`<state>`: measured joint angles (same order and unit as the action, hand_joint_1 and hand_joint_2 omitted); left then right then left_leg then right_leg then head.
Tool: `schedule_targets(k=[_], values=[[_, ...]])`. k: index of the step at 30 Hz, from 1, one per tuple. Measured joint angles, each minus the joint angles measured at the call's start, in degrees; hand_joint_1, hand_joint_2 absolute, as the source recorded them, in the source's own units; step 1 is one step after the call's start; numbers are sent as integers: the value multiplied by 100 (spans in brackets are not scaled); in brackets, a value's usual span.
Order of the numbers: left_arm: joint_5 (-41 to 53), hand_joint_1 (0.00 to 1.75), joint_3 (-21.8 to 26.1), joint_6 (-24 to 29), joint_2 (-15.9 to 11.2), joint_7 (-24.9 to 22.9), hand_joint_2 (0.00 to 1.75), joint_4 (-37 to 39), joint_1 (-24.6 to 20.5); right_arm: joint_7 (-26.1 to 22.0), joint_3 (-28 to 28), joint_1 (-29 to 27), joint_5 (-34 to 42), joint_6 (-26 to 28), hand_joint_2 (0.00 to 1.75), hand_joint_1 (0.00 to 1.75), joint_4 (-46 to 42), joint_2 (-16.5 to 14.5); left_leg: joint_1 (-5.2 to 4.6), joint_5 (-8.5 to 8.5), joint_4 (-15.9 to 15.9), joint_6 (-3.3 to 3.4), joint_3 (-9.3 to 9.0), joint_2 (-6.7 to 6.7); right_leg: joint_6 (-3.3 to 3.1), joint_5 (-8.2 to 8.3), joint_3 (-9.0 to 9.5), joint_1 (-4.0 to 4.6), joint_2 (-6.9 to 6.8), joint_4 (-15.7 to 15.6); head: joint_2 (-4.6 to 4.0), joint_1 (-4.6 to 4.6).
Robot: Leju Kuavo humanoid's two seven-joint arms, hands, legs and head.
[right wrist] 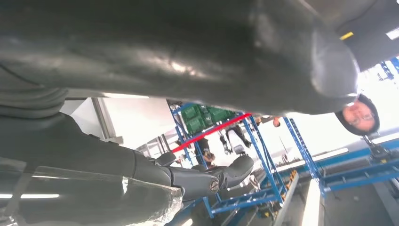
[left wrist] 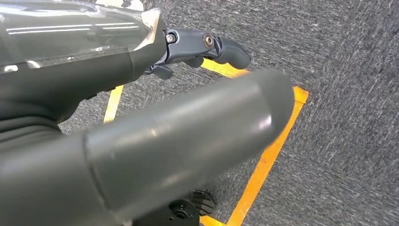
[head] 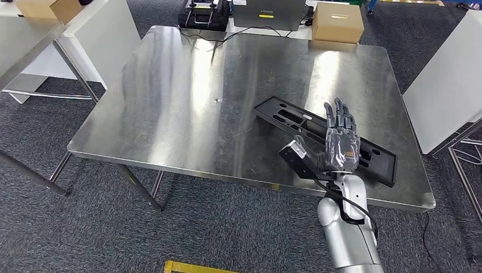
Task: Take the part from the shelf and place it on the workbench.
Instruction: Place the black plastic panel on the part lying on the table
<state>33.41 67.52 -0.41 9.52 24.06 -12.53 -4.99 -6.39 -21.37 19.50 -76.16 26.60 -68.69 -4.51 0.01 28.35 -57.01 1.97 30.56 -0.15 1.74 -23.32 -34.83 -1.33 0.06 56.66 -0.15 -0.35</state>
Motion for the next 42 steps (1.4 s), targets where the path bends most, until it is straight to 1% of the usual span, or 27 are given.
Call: schedule_targets(k=[3,4,6,7,8,9,11,12,13,14,17,18,19,22,23,24,25,27,29,31,33,35,37,38,39,40,42], values=[[11,0,0,-48,-16,8,0,-14,1,-88,-43,-437,-11,-97,0,0,-678,14,48,-86,112,72,-58,19,40,-76,-57,29,0,104,0,6],[11,0,1,-47,-16,11,0,-19,2,-123,-68,-582,-14,-142,0,0,-904,26,69,-116,155,95,-82,29,31,-198,-163,35,0,333,0,14],[12,0,2,-29,-12,13,0,-32,2,-179,-134,-857,-28,-234,0,0,-1277,55,80,-128,172,108,-90,39,1,-536,-509,22,1,1104,0,25],[12,0,2,-20,-9,13,0,-37,4,-199,-166,-987,-37,-266,0,0,-1426,68,82,-126,170,106,-89,38,7,-663,-675,12,0,1473,0,28],[13,0,3,-15,-4,13,0,-40,6,-213,-192,-1097,-44,-287,0,0,-1546,80,86,-122,168,100,-89,35,36,-710,-759,-1,0,1668,0,28],[14,0,3,-14,0,13,0,-43,7,-222,-214,-1181,-47,-300,0,0,-1643,89,96,-115,161,87,-91,31,86,-663,-726,-20,-2,1623,0,31],[18,0,4,-13,10,14,0,-47,9,-249,-261,-1272,-35,-320,0,0,-1818,103,122,-76,119,27,-94,25,212,-392,-348,-73,-11,911,0,34],[21,0,4,-13,9,15,0,-54,8,-280,-286,-1299,-2,-339,0,0,-1894,109,120,-42,77,-25,-83,21,243,-283,-127,-79,-4,524,0,42],[27,0,4,-12,8,17,0,-61,6,-332,-316,-1336,62,-371,0,0,-1973,116,114,-12,39,-72,-73,17,238,-221,22,-79,5,256,0,39],[33,0,4,-10,5,22,0,-69,5,-404,-352,-1387,168,-426,0,0,-2042,127,105,10,11,-113,-63,12,205,-210,96,-72,17,132,0,39],[52,0,5,4,8,31,0,-81,3,-697,-548,-1571,696,-654,0,0,-2160,165,141,44,-16,-187,-57,2,76,-221,95,-52,39,144,0,22],[57,0,6,22,11,30,0,-82,0,-789,-641,-1615,884,-700,0,0,-2163,177,160,121,-107,-207,-21,3,37,-218,96,-52,40,143,0,17],[61,0,7,47,14,29,0,-83,-3,-866,-739,-1645,1039,-721,0,0,-2150,191,173,264,-317,-224,69,3,-10,-211,95,-54,38,136,0,15],[61,0,16,105,17,28,0,-85,-3,-986,-982,-1707,1282,-726,0,0,-2076,231,174,812,-1427,-236,598,1,-90,-201,71,-16,32,135,0,11],[61,0,22,109,18,28,0,-85,0,-995,-1030,-1727,1304,-726,0,0,-2050,245,173,866,-1658,-228,716,1,-96,-198,64,0,30,135,0,11],[61,0,30,109,19,28,0,-85,3,-997,-1067,-1743,1315,-726,0,0,-2027,260,172,799,-1665,-210,724,1,-104,-192,62,13,28,135,0,12],[62,0,38,109,20,28,0,-85,4,-998,-1098,-1752,1322,-726,0,0,-2007,272,170,633,-1442,-183,613,1,-110,-187,63,22,28,136,0,13],[62,0,55,109,21,28,0,-86,-2,-999,-1146,-1755,1326,-726,0,0,-1979,288,151,253,-644,-120,203,1,-106,-174,70,43,33,138,0,12],[62,0,71,109,23,28,0,-88,-10,-1000,-1172,-1753,1327,-726,0,0,-1967,298,114,96,-158,-96,-29,-2,-74,-153,65,62,34,143,0,15],[61,0,89,110,26,28,0,-89,-7,-1001,-1191,-1753,1334,-725,0,0,-1959,306,71,68,-106,-74,-22,-4,-11,-114,54,57,33,125,0,16],[60,0,101,128,38,28,0,-90,-7,-1024,-1216,-1748,1405,-737,0,0,-1948,319,73,-16,-51,2,-11,7,43,-142,-1,54,28,174,0,19],[42,0,107,206,57,28,0,-92,-13,-1096,-1266,-1720,1555,-757,0,0,-1910,351,87,-102,1,78,22,29,22,-406,-201,59,21,588,0,35],[15,0,126,379,97,30,0,-94,-15,-1193,-1339,-1694,1716,-755,0,0,-1819,401,68,-146,2,111,86,42,-17,-776,-497,57,19,1334,0,47],[5,0,139,498,138,36,0,-95,-15,-1241,-1376,-1687,1788,-742,0,0,-1759,434,60,-163,0,115,115,44,-10,-887,-585,57,19,1612,0,46],[1,0,153,624,188,48,0,-96,-15,-1288,-1410,-1679,1856,-722,0,0,-1700,467,53,-179,-2,115,138,43,13,-914,-573,58,19,1695,0,48],[-2,0,165,734,241,63,0,-96,-15,-1332,-1443,-1663,1916,-699,0,0,-1648,499,49,-192,-3,111,152,39,48,-858,-444,60,19,1549,0,48],[-7,0,181,873,337,102,0,-96,-20,-1391,-1509,-1603,2016,-649,0,0,-1576,553,41,-209,-9,95,162,31,91,-624,50,65,15,753,0,50]])
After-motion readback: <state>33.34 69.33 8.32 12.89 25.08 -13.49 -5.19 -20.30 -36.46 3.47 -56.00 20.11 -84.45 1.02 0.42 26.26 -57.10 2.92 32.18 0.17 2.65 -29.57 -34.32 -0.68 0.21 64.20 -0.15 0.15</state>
